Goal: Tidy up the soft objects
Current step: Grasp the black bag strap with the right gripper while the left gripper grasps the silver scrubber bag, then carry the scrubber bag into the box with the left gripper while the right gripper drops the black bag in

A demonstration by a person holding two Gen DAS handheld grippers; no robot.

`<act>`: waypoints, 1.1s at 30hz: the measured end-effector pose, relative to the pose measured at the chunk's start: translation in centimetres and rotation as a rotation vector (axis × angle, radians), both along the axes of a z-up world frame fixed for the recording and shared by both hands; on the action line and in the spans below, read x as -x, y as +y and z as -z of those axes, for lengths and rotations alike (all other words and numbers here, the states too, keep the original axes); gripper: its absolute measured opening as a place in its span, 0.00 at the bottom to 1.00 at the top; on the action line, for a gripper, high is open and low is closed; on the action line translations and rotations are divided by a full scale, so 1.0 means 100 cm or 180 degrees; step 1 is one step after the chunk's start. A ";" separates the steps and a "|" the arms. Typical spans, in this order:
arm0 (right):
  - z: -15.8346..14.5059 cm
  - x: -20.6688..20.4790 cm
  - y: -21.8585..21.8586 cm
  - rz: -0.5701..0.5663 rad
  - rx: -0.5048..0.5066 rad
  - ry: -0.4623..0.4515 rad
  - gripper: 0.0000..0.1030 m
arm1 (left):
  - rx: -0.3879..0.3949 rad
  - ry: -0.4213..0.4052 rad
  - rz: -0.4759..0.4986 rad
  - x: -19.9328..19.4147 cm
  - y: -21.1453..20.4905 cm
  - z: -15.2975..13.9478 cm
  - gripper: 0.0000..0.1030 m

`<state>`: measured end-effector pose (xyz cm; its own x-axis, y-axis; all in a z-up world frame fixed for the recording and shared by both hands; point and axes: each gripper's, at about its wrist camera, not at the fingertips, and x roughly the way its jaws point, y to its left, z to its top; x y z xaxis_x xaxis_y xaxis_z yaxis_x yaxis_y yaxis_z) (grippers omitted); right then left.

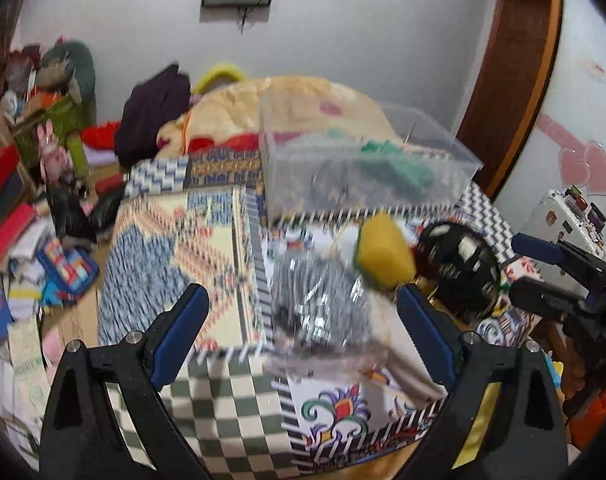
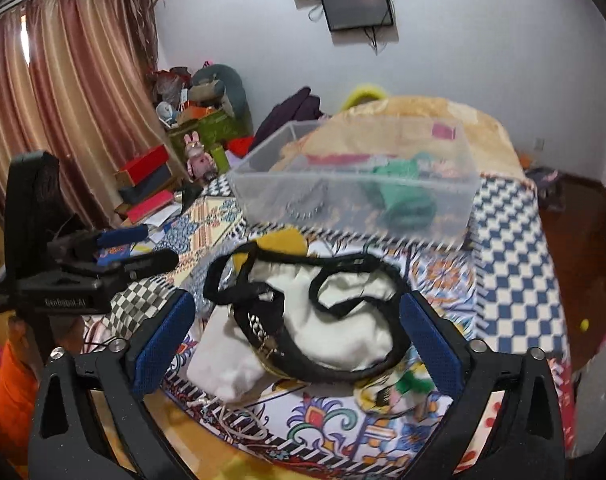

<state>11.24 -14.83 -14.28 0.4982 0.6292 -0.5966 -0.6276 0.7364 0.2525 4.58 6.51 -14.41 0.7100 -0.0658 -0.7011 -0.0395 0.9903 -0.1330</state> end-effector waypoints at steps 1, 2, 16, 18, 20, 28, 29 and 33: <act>0.003 -0.001 0.002 -0.0016 0.0014 0.0033 0.88 | 0.0019 0.0044 -0.0010 0.000 0.000 0.006 0.93; 0.007 -0.002 0.004 -0.0028 0.0044 0.0060 0.83 | 0.0032 0.0086 -0.0027 0.000 0.001 0.011 0.93; 0.010 0.005 0.017 -0.0242 0.0057 0.0077 0.17 | 0.0338 0.0239 -0.0018 -0.022 0.001 0.041 0.67; 0.007 0.004 0.014 -0.0205 0.0011 0.0067 0.15 | 0.0438 0.0233 -0.0010 -0.023 0.002 0.042 0.61; 0.003 0.005 0.010 -0.0166 -0.0034 0.0031 0.13 | 0.0443 0.0223 0.0007 -0.023 0.002 0.042 0.45; -0.018 0.007 -0.003 0.0004 -0.0137 -0.0178 0.11 | 0.0249 0.0086 -0.0024 -0.007 0.002 0.028 0.30; -0.018 0.004 -0.006 0.0011 -0.0148 -0.0193 0.11 | 0.0237 0.0055 -0.0031 -0.005 0.002 0.025 0.30; -0.031 0.005 -0.014 0.0097 -0.0225 -0.0309 0.11 | 0.0225 -0.0071 -0.0037 0.000 0.002 0.009 0.30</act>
